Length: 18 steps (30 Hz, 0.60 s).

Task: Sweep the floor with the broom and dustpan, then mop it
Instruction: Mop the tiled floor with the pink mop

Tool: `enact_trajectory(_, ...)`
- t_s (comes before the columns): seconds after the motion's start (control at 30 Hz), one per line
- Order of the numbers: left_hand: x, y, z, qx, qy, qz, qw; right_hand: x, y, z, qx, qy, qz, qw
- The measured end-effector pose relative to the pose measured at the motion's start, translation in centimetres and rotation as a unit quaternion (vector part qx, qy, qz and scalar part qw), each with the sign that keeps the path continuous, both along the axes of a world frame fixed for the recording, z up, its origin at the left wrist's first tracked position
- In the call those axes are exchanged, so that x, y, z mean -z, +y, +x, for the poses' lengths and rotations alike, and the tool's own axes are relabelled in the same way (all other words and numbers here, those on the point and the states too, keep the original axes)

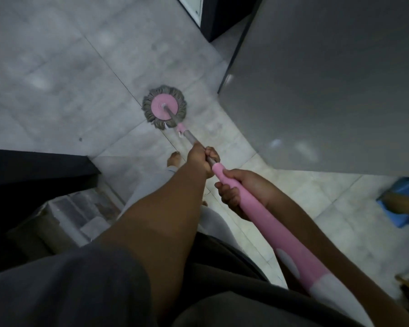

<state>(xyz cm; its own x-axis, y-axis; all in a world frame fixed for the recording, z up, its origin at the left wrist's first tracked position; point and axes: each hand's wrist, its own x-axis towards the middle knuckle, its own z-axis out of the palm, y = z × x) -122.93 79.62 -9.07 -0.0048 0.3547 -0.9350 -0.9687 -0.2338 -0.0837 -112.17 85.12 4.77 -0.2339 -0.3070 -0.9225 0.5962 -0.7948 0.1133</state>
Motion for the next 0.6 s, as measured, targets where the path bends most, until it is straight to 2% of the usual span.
enact_trajectory(0.27,0.8,0.8,-6.7,-0.055,0.015,0.004,0.998,1.2,1.8,-6.9,-0.024,0.013,-0.039,0.999)
enact_trajectory(0.6,3.6,1.9,-32.1,-0.076,0.048,-0.027,0.996,5.5,3.7,-31.4,-0.051,0.043,-0.044,0.997)
